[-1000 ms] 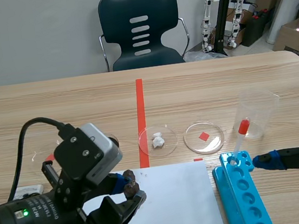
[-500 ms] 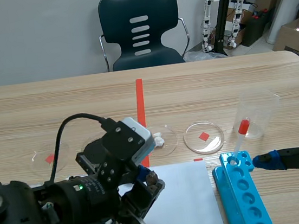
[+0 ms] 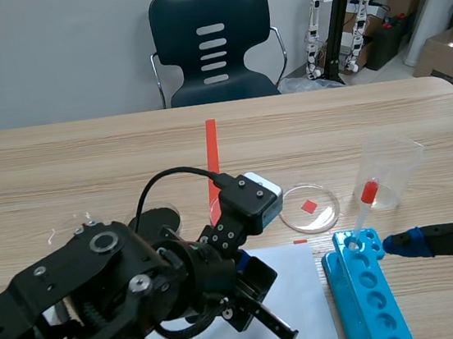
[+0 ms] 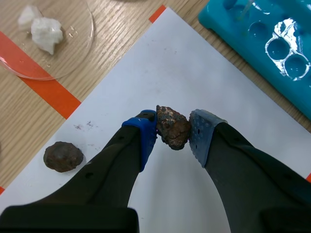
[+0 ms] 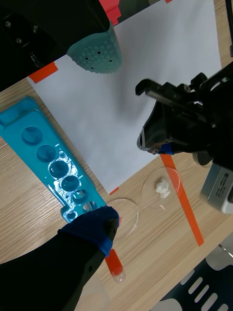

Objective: Put the right mineral back

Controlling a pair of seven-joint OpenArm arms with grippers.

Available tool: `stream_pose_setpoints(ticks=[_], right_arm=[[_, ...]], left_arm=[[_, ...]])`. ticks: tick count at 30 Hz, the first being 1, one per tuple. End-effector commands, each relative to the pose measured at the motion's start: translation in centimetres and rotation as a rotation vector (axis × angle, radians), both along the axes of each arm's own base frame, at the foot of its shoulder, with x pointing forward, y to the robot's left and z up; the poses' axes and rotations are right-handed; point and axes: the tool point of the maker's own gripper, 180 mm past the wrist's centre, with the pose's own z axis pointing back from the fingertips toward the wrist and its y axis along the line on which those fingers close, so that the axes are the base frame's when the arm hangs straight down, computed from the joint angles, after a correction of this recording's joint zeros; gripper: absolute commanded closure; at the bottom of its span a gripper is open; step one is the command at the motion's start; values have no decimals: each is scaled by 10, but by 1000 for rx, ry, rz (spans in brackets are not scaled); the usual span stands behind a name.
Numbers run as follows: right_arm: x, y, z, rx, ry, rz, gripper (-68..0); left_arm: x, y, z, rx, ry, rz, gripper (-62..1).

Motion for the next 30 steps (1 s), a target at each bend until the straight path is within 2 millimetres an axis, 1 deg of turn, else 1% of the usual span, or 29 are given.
stream_pose_setpoints(ticks=[1,7,14,18,22,30], right_arm=[[5,4,12,27,-35,2,-569],[5,4,12,27,-35,2,-569],[5,4,12,28,-35,2,-569],[5,4,12,28,-35,2,-569],[5,4,12,28,-35,2,-569],[5,4,12,28,-35,2,-569]], left_arm=[[6,-13,9,-28,-5,23,-130],[16,-25,1,-5,56,101,-130],[28,-35,-5,31,101,141,-130],[39,-31,-10,73,112,190,-130],[44,-31,-13,96,122,200,-130],[47,-34,-24,141,132,208,-130]])
